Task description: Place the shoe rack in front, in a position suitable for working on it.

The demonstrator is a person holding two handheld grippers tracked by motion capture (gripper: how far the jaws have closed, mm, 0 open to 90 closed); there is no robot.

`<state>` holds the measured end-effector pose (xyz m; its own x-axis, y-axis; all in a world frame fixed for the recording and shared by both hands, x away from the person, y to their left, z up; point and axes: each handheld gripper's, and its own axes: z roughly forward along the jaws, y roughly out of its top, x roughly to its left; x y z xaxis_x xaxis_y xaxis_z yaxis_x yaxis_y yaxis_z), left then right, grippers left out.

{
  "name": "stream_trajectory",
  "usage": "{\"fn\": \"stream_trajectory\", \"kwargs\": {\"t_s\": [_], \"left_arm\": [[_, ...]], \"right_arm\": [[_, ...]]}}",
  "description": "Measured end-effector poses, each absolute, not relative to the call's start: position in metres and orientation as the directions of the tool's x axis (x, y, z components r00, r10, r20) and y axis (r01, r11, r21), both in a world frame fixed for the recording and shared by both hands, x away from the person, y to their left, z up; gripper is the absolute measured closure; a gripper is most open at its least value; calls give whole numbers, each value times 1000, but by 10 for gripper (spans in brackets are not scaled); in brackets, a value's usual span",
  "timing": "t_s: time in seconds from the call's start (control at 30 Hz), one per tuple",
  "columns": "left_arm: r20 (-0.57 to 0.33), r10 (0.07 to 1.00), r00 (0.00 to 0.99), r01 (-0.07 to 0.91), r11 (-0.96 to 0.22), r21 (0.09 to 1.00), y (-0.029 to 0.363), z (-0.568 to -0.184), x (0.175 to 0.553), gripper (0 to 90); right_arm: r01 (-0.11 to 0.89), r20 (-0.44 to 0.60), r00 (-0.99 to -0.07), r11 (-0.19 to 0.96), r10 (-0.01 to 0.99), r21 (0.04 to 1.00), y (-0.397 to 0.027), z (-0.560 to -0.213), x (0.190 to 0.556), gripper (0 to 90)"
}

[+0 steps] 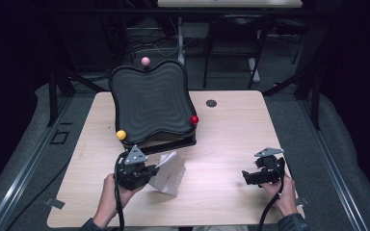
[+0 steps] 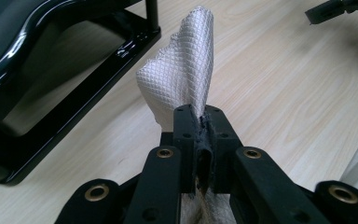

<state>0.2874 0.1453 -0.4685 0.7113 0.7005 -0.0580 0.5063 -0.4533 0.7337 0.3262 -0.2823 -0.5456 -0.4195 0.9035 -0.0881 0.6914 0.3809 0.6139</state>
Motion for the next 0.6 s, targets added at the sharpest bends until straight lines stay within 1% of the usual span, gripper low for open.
{"fn": "stream_trajectory", "kwargs": {"t_s": [0.27,0.6], "left_arm": [[-58,725,687,519,-433,738,165,-466,280,844],[-68,780,622,568,-389,725,203,-469,276,844]], "right_arm": [[691,-89,-420,381,903,614,-282,-546,326,0],[693,-91,-425,389,901,607,-281,-546,326,0]]}}
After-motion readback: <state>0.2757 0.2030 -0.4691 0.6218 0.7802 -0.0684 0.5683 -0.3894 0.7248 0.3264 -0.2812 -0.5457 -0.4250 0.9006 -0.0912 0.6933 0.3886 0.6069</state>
